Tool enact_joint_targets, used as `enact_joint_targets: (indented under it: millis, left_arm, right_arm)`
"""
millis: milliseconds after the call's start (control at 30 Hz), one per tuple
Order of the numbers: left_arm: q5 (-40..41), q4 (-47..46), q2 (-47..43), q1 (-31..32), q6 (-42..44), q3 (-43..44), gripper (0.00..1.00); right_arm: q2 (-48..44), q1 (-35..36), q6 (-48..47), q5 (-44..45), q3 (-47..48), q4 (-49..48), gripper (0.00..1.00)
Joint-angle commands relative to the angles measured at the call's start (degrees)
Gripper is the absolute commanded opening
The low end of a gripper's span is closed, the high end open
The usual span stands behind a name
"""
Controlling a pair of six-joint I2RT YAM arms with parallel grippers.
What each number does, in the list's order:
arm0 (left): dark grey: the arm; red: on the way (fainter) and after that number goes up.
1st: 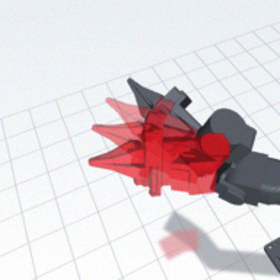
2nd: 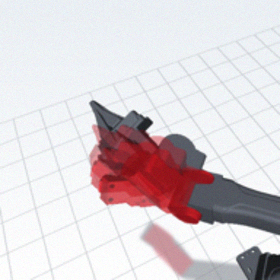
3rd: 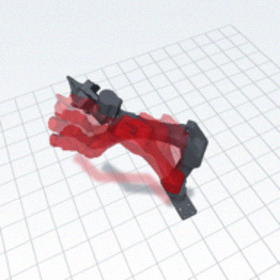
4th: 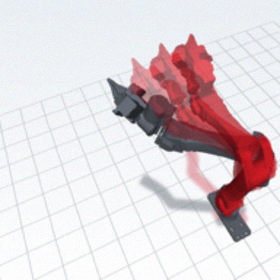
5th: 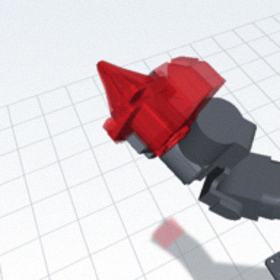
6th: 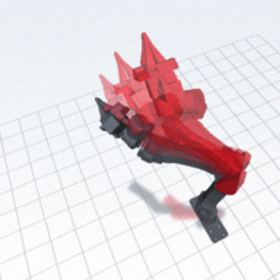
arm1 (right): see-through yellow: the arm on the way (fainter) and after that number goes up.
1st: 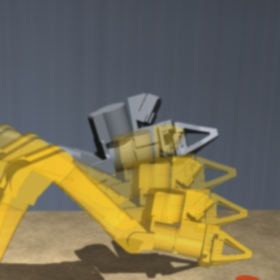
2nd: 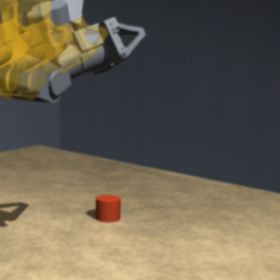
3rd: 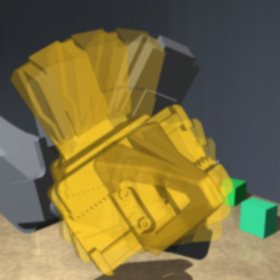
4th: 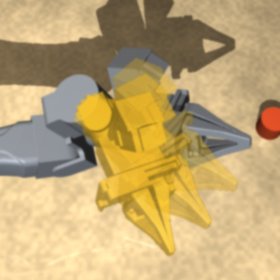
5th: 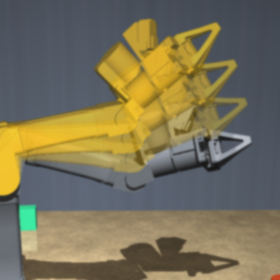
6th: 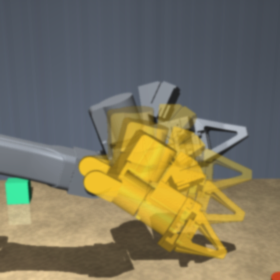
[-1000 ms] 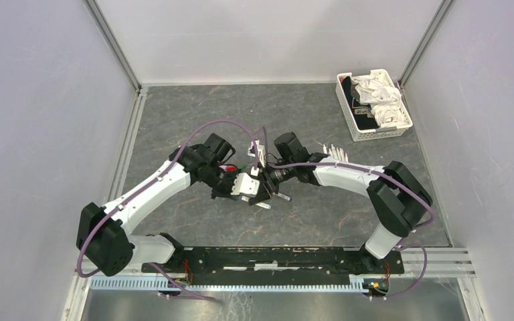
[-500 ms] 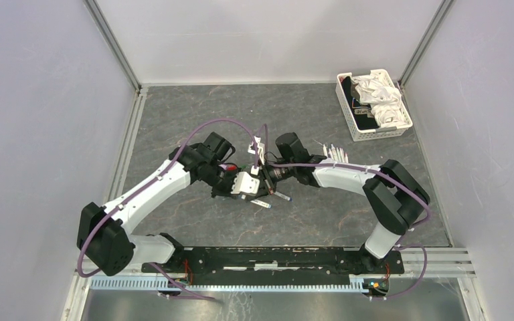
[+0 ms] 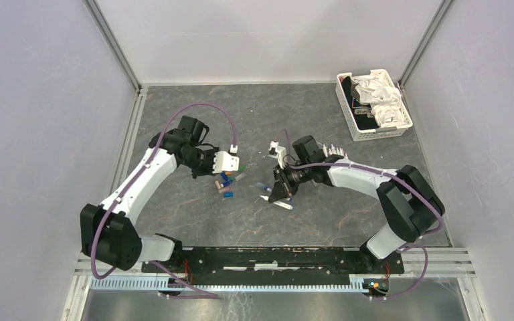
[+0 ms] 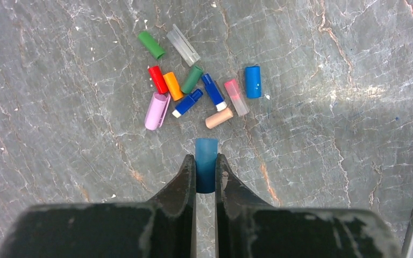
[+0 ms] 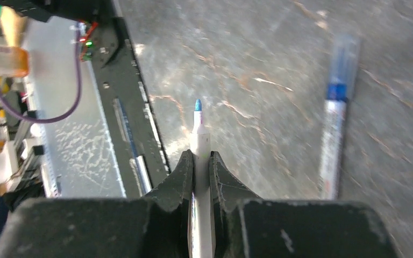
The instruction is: Open the pen caps
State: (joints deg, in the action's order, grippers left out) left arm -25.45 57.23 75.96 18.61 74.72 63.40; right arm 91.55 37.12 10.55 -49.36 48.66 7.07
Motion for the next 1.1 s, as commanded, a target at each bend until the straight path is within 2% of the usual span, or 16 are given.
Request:
enact_joint_targets:
  millis: [0,67,200,367,500,833,933,1067]
  left_arm:
    - [-4.6,-4.1,-0.7,0.4,-1.3,-2.2,0.02]
    - [-6.9,-7.3,-0.1,1.5,-4.7,-4.2,0.02]
    - [-3.9,-15.8,1.8,6.9,-11.3,-8.9,0.02]
    - [-0.1,-20.9,7.6,9.1,-14.5,-9.5,0.02]
    - [3.3,-24.5,10.6,9.2,-16.4,-9.9,0.02]
    - [2.1,-25.5,13.2,10.5,-18.8,-10.0,0.32]
    - [1.4,-24.7,13.0,10.5,-19.2,-9.2,0.36]
    - [1.4,-22.7,12.3,10.5,-20.9,-6.2,0.36]
  right_arm:
    - [-4.4,-3.0,-3.0,12.0,1.7,6.1,0.0]
    - [-5.1,-5.0,-2.3,21.6,2.7,7.8,0.0]
    - [-6.4,-7.5,-0.6,42.0,3.0,8.0,0.0]
    - [-5.1,-9.6,0.4,54.9,2.5,5.1,0.0]
    - [-2.7,-11.1,0.3,57.5,3.0,3.1,0.0]
    - [1.9,-12.9,-0.6,59.7,2.8,1.1,0.0]
    - [1.4,-13.0,-0.1,59.5,2.3,0.8,0.12]
    - [-1.0,-13.0,-0.5,56.8,0.8,-1.3,0.26]
